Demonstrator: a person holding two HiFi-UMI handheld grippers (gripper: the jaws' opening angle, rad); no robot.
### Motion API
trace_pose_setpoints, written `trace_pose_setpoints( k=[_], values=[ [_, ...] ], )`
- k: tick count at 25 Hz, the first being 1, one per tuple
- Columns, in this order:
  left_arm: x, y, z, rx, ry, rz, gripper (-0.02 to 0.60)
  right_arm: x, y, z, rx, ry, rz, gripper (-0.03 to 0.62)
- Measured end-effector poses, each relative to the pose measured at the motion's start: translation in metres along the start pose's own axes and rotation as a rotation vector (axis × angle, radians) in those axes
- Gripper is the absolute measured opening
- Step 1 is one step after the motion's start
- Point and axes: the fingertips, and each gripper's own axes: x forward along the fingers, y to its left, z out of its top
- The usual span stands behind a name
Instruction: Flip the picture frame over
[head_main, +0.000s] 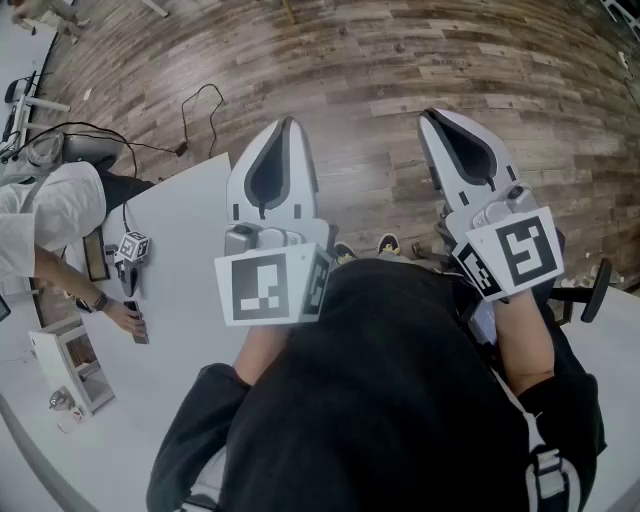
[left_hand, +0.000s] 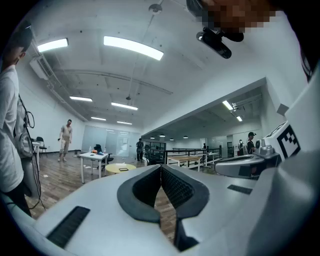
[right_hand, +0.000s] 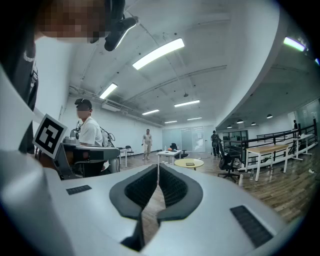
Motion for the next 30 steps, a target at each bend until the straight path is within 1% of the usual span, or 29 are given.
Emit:
trace_pose_setpoints(
  k=[2,5,7,10,14,18,20,24,30],
  values=[
    [0.001,0.0,0.002,0.009,-0.011,-0.013,0.023,0.003,0.002,0.0,0.002,0.0,0.001,0.023],
    [0.0,0.0,0.005,0.019,-0.049,-0.045,0.023,0.006,0.008,-0.001,0.004,0.004,0.007,0.025],
    [-0.002,0.003,0.007,0.013,-0.061,-0.043,0.023,0.008,0.013,-0.002,0.004,0.01,0.013,0.025],
    [-0.007,0.011,0.004,-0.004,-0.042,-0.026,0.023,0.01,0.02,-0.003,0.007,0.015,0.016,0.025],
    [-0.013,0.021,-0.003,-0.002,-0.02,-0.038,0.023,0.013,0.027,-0.004,0.031,0.014,-0.003,0.025],
    [-0.02,0.037,-0.013,-0.029,0.017,-0.037,0.023,0.017,0.037,-0.008,0.052,0.027,-0.014,0.023],
    [-0.023,0.042,-0.014,-0.041,0.01,-0.046,0.023,0.021,0.045,-0.011,0.054,0.037,-0.009,0.023],
    [-0.03,0.043,-0.016,-0.038,-0.019,-0.084,0.023,0.025,0.062,-0.017,0.037,0.05,-0.006,0.025],
    [-0.028,0.054,-0.025,-0.055,-0.001,-0.091,0.023,0.034,0.072,-0.02,0.02,0.064,0.0,0.025]
  ],
)
